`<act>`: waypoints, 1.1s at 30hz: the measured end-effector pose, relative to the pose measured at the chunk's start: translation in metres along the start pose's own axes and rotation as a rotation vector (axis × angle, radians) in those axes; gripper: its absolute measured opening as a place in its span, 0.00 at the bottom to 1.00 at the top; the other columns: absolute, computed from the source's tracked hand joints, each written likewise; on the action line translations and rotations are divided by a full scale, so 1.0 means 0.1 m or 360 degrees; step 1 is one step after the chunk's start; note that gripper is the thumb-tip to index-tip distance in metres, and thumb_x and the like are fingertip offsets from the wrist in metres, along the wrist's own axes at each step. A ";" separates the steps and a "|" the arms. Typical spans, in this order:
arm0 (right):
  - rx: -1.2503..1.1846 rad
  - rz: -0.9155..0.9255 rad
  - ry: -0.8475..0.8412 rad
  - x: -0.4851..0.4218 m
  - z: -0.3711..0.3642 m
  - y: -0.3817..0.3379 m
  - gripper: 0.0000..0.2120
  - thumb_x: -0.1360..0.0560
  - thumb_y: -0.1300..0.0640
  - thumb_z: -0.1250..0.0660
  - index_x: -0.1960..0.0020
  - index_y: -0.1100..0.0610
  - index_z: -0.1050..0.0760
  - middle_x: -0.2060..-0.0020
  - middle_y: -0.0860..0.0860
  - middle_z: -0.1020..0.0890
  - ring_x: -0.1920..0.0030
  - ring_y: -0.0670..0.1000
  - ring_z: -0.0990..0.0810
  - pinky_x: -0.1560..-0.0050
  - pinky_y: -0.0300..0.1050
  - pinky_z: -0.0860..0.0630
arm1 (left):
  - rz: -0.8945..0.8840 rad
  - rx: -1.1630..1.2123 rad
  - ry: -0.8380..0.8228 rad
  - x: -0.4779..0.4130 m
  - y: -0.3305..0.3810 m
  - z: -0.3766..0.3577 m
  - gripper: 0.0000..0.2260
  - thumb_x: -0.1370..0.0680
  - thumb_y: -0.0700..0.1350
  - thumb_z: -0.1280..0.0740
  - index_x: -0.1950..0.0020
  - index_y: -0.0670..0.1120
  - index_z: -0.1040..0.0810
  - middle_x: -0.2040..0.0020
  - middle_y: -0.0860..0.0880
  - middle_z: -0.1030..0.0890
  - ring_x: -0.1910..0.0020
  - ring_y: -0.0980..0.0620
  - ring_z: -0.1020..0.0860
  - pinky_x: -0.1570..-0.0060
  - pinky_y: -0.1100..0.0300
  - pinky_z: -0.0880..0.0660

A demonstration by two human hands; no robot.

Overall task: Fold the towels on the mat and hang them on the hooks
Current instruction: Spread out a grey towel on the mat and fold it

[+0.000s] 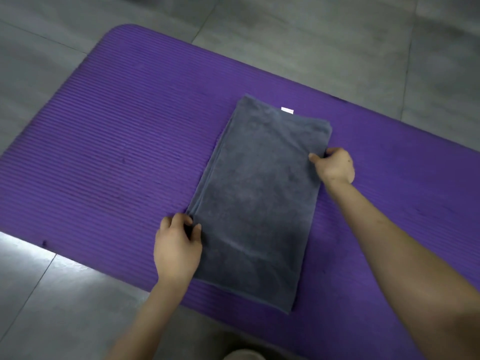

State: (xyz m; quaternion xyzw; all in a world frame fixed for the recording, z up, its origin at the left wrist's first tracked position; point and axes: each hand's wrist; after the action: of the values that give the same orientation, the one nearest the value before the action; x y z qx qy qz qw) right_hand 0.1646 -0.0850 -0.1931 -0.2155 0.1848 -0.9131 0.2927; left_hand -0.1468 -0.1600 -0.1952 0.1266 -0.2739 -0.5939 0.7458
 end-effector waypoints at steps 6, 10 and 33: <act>-0.0018 -0.0236 0.0171 0.13 0.27 0.41 0.13 0.28 0.51 0.33 0.67 0.56 0.28 0.61 0.56 0.21 0.58 0.58 0.21 0.60 0.44 0.31 | -0.0337 -0.0030 -0.0060 -0.19 0.18 0.05 0.04 0.26 0.39 0.32 0.53 0.40 0.25 0.54 0.40 0.23 0.56 0.38 0.24 0.58 0.48 0.27; -0.0060 -0.0563 0.0333 0.59 0.62 1.28 0.12 0.31 0.50 0.31 0.57 0.60 0.20 0.57 0.61 0.19 0.52 0.62 0.19 0.57 0.48 0.28 | -0.0829 -0.0244 -0.0289 -0.55 0.66 -0.06 0.05 0.25 0.41 0.33 0.51 0.42 0.25 0.52 0.41 0.23 0.53 0.39 0.24 0.57 0.50 0.30; 0.0853 0.1066 0.0155 0.89 1.32 2.86 0.17 0.31 0.51 0.40 0.46 0.49 0.21 0.46 0.50 0.19 0.49 0.53 0.23 0.51 0.49 0.33 | -0.1985 -0.0972 -0.0654 0.56 0.40 -0.34 0.28 0.43 0.57 0.22 0.45 0.51 0.20 0.58 0.49 0.23 0.62 0.48 0.22 0.70 0.57 0.24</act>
State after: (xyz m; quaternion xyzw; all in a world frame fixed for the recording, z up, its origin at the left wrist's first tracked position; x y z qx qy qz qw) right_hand 0.2952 -0.3852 -0.1900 -0.0168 0.0145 -0.7926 0.6093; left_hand -0.0867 -0.2080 -0.1881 -0.0691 -0.1072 -0.9707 0.2036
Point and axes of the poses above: each hand's wrist, its own x-axis away from the middle knuckle, its own z-axis out of the back of the hand, y = z × x
